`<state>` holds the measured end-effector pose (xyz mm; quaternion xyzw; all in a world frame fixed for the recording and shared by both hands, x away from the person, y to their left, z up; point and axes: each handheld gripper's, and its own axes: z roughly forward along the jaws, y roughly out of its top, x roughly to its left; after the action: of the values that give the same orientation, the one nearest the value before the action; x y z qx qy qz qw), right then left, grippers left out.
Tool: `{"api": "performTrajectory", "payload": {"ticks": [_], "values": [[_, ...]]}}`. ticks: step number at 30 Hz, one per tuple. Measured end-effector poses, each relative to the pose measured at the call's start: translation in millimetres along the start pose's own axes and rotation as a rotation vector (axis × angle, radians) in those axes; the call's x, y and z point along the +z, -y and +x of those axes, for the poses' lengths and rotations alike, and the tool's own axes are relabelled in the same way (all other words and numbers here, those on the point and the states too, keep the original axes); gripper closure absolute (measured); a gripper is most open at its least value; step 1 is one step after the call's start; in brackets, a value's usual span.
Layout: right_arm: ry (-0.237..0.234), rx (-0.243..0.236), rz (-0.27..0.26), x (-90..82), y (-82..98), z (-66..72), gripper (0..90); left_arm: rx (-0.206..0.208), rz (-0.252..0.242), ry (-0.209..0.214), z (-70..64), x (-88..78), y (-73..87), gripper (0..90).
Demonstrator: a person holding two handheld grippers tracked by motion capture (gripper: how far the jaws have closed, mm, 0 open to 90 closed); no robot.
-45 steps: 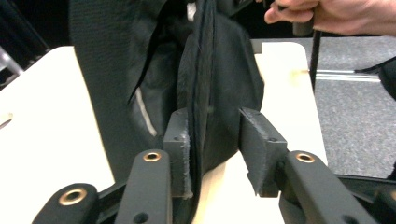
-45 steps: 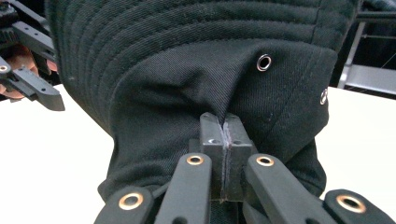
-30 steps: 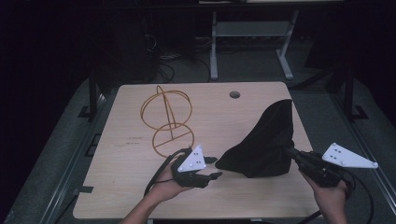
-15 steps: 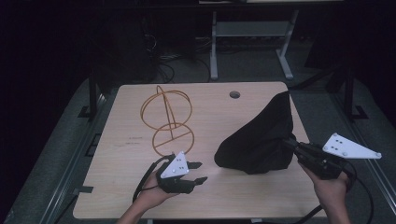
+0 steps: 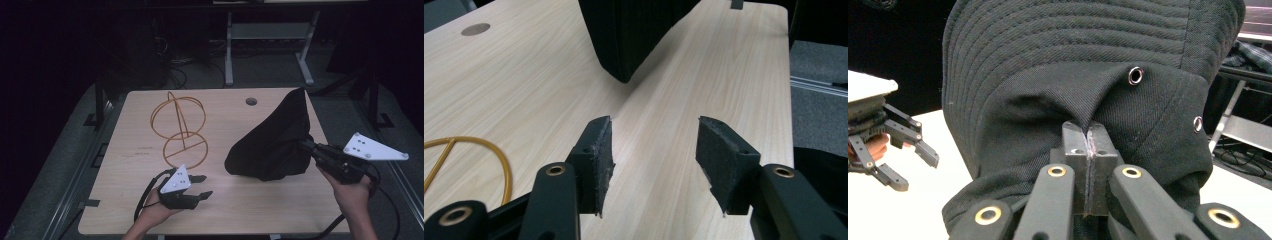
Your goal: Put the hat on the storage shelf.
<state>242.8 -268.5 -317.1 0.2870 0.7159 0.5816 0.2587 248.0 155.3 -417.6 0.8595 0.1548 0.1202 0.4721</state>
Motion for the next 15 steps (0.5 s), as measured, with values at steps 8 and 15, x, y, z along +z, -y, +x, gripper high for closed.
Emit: {"api": "performTrajectory", "payload": {"ticks": [8,15], "values": [[-0.022,-0.001,-0.015,8.8,-14.8,2.3,89.8,-0.004,0.000,-0.015,0.9,-1.1,7.5,47.1],[-0.054,-0.009,-0.024,21.1,-32.7,5.8,89.7,-0.010,0.005,-0.018,0.5,1.8,12.8,46.9]]}}
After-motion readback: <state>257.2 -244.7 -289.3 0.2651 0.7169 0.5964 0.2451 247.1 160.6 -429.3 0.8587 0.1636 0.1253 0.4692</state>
